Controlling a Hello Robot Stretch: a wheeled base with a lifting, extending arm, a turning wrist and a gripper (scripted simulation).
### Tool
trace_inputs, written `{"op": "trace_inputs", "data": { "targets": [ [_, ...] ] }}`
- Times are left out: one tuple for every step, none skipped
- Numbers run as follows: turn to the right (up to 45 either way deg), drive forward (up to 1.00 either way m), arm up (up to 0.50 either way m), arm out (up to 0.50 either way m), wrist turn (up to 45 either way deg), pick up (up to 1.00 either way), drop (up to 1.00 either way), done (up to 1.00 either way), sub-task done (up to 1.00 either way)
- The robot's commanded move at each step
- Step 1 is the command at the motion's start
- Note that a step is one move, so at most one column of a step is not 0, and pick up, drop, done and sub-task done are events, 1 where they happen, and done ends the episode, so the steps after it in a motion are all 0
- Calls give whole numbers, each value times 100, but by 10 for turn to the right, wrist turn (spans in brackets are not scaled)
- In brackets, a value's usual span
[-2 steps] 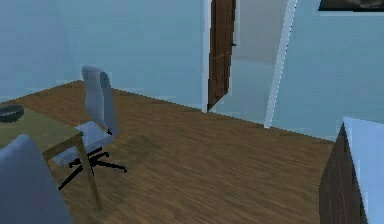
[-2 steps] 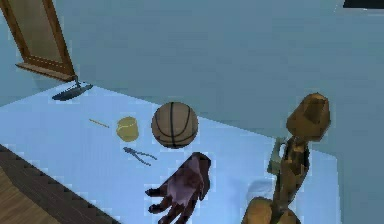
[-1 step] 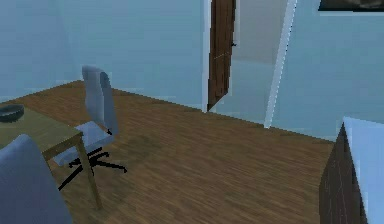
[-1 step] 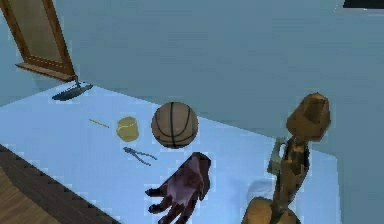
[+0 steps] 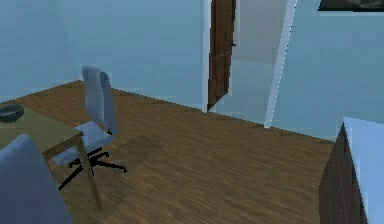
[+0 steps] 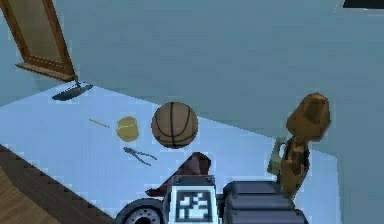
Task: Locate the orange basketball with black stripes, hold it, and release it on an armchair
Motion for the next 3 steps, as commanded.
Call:
{"op": "trace_inputs", "data": {
  "targets": [
    [0,0,0,46,0,0,0,0,0],
    [0,0,0,0,450,0,0,0,0],
    [0,0,0,0,450,0,0,0,0]
  ]
}}
